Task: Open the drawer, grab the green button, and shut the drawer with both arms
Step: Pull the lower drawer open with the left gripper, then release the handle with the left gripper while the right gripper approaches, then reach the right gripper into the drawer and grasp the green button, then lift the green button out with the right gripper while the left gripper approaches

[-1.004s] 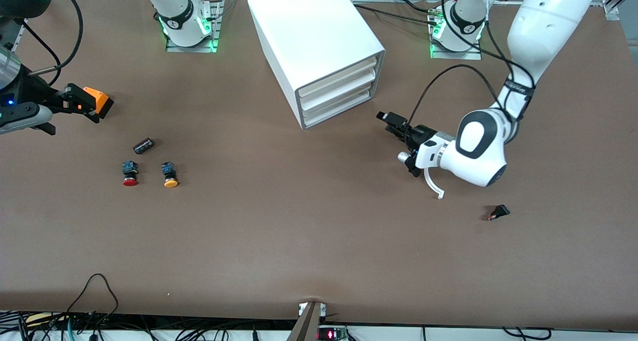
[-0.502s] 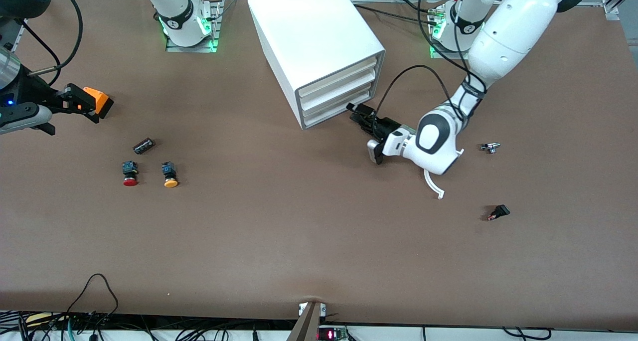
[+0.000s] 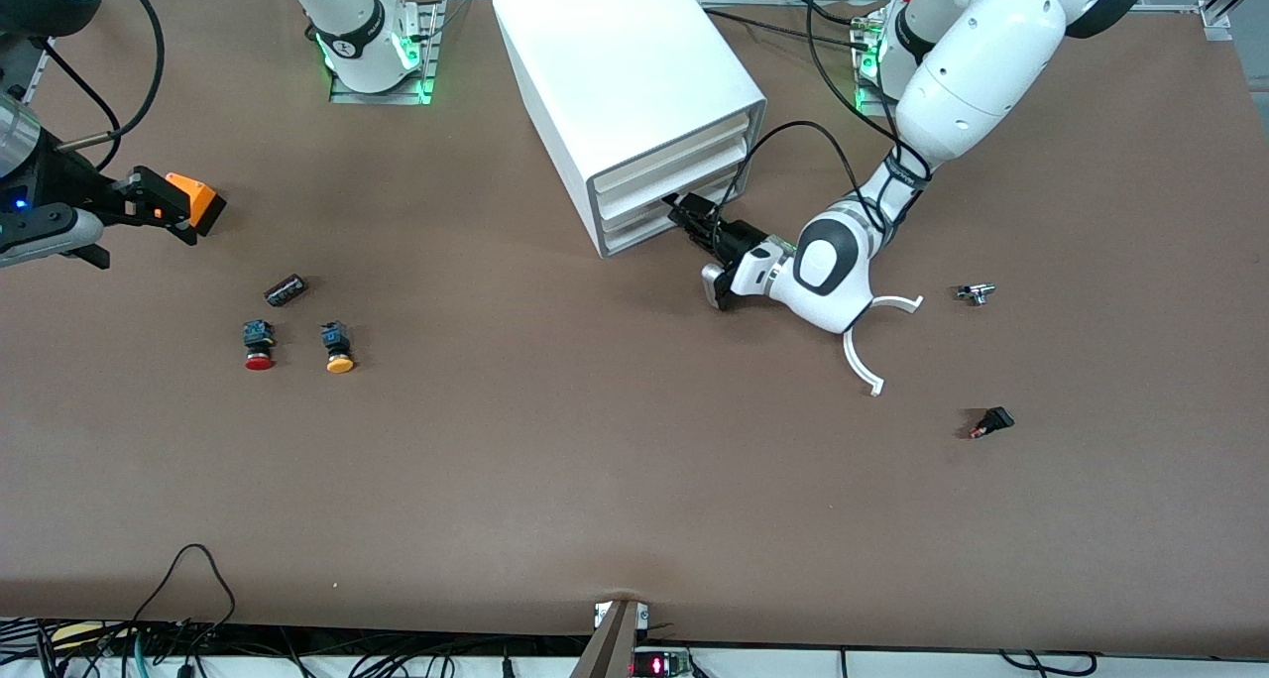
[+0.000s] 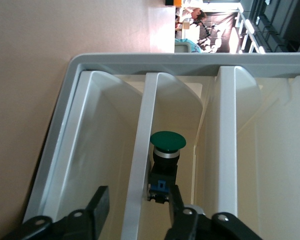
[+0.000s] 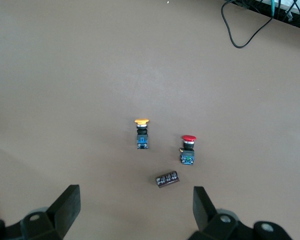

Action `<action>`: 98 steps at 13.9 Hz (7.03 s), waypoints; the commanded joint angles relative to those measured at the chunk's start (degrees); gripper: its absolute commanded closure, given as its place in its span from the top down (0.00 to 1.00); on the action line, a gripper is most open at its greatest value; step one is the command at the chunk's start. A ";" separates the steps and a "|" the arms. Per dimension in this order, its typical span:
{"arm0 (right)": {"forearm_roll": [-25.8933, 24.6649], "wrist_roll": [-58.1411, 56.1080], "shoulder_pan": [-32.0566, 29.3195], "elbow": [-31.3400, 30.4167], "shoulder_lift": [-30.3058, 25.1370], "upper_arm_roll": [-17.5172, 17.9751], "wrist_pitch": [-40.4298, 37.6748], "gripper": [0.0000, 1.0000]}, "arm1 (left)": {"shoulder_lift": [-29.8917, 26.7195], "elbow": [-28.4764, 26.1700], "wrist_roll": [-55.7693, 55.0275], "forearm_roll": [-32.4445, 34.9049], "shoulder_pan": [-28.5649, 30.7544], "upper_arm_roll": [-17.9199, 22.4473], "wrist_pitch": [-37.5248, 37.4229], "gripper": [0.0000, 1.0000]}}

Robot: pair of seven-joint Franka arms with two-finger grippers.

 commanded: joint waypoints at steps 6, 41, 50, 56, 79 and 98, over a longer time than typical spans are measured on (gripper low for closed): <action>0.11 0.79 -0.45 1.32 0.56 0.35 -0.60 1.00 | 1.61 -0.28 4.65 -3.82 -1.28 0.15 0.22 0.18; 0.10 0.18 -0.01 1.49 4.16 0.52 1.42 1.00 | 0.13 3.59 -21.26 5.55 17.43 0.86 -3.47 1.00; 0.28 0.88 8.67 1.58 10.31 1.05 -0.61 0.99 | -19.28 8.69 -48.24 44.92 19.99 0.68 -3.39 1.00; 4.06 19.73 19.30 10.89 19.53 1.05 -0.43 0.99 | -21.59 18.86 -55.37 72.27 12.79 -1.34 -4.44 1.00; 1.08 95.27 52.98 24.52 43.98 0.52 12.14 0.99 | -19.93 29.25 -58.54 75.81 13.74 -0.81 -17.62 1.00; 0.90 94.66 54.13 22.15 44.42 0.61 11.70 0.29 | -19.13 28.46 -88.97 69.13 11.04 -0.99 -16.57 1.00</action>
